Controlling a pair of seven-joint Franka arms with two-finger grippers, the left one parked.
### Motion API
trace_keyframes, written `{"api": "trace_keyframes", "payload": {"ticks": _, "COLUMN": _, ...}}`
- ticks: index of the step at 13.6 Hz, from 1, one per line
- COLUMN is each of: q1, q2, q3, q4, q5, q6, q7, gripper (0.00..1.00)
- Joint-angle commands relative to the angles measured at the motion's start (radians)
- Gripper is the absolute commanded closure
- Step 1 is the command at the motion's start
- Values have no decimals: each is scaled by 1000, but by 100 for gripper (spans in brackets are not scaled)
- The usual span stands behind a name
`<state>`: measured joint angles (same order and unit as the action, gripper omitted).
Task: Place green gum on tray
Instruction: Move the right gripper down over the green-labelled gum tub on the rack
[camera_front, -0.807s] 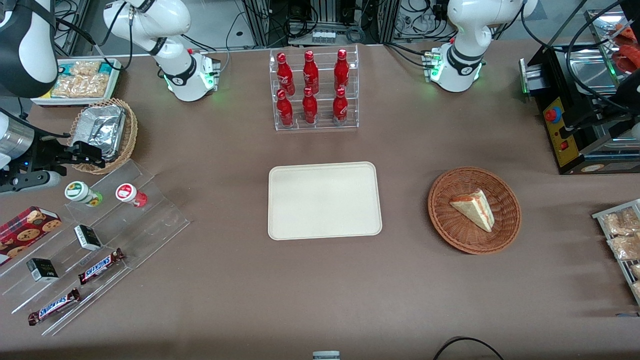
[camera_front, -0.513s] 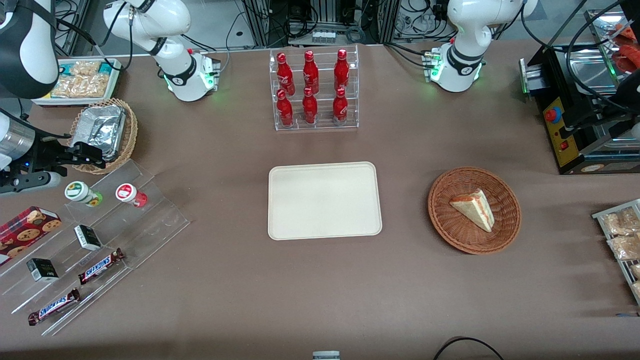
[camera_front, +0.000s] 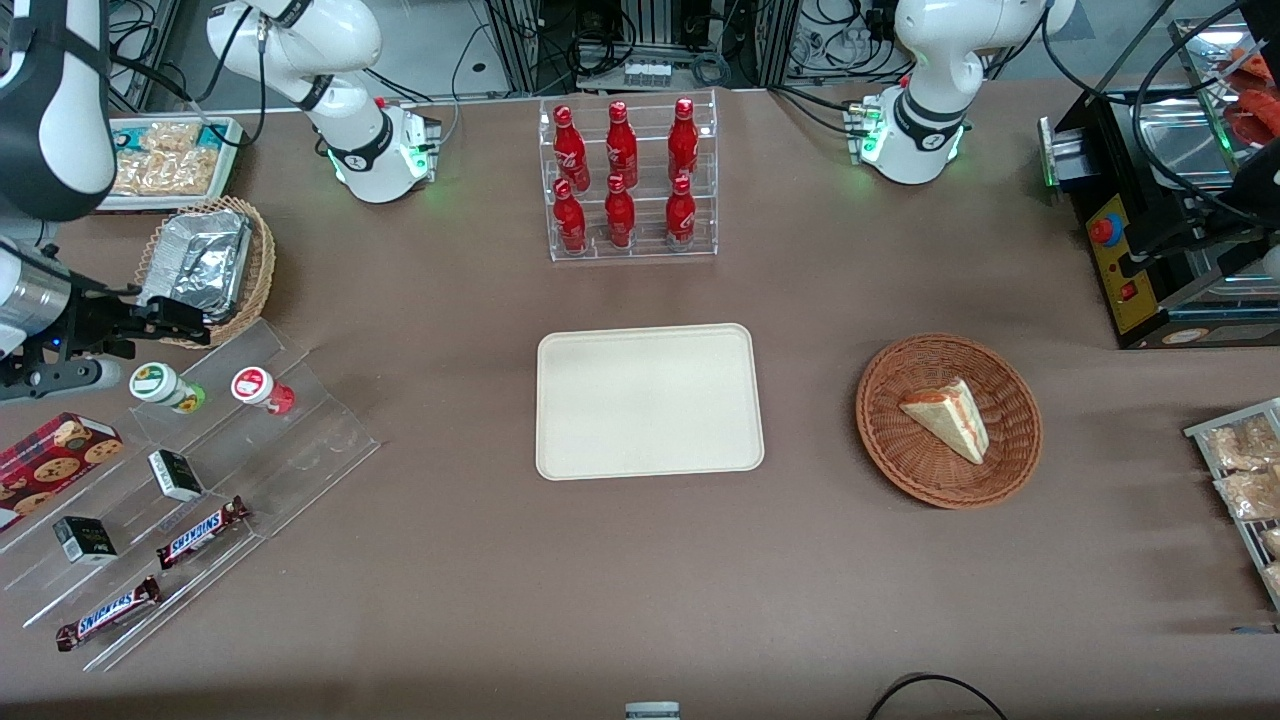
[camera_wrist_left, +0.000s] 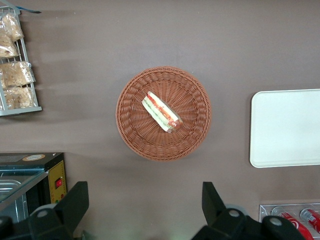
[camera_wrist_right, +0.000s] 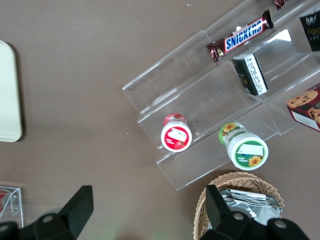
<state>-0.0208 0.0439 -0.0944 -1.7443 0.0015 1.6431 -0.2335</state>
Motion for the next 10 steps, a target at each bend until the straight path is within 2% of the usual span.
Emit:
{"api": "trace_keyframes", "payload": {"ticks": 1, "q1": -42, "q2": 36, "q3": -1, "q4": 6, "q5": 11, "q6": 39, "q7": -102, "gripper": 0}}
{"api": "trace_keyframes", "payload": {"ticks": 4, "q1": -89, "q2": 37, "q3": -1, "q4": -35, "q5": 9, "q6": 76, "q7": -274, "gripper": 0}}
{"api": "trace_keyframes", "payload": {"ticks": 7, "q1": -119, "q2": 60, "q3": -2, "q4": -52, "q5": -1, "q6": 127, "q7": -540, "gripper": 0}}
{"api": "trace_keyframes", "payload": {"ticks": 10, "q1": -131, "q2": 77, "q3": -2, "q4": -54, "q5": -40, "q6": 170, "q7": -685, "gripper": 0}}
